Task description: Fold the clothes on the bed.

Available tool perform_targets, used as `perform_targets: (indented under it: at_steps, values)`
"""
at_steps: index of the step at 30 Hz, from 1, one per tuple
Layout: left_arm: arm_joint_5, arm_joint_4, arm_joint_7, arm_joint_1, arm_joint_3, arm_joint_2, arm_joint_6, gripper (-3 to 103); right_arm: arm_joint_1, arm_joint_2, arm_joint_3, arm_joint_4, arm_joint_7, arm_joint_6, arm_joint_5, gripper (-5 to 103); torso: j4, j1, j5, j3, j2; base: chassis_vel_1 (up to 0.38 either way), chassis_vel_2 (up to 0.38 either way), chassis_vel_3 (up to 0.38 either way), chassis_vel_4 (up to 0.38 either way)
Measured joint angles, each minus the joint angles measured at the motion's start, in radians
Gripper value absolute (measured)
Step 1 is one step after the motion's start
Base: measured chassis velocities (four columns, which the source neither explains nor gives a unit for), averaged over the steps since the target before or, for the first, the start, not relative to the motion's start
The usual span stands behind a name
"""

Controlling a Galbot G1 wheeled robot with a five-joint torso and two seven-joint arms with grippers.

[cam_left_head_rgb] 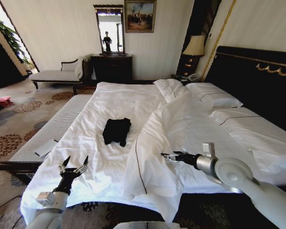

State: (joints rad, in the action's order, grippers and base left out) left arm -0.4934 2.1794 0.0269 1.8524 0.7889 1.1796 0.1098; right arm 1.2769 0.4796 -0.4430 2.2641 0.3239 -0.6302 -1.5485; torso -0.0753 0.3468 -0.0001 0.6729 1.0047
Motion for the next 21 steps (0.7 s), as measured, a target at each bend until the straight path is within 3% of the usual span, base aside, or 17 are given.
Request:
perform_targets:
  at_steps: [10, 21]
  values:
    - [-0.007, -0.009, 0.002, 0.002, 0.012, 0.0, -0.001, 100, -0.193, 0.066, 0.175, -0.038, 0.044, -0.02, -0.062, 100, 0.0003, 0.0, 0.0, 0.0, 0.0, 0.0, 0.0, 0.0, 0.0]
    - [-0.01, -0.018, 0.003, -0.003, 0.011, 0.003, -0.005, 100, -0.204, 0.109, 0.223, -0.085, 0.044, -0.032, -0.018, 100, 0.0, 0.0, 0.0, 0.0, 0.0, 0.0, 0.0, 0.0, 0.0]
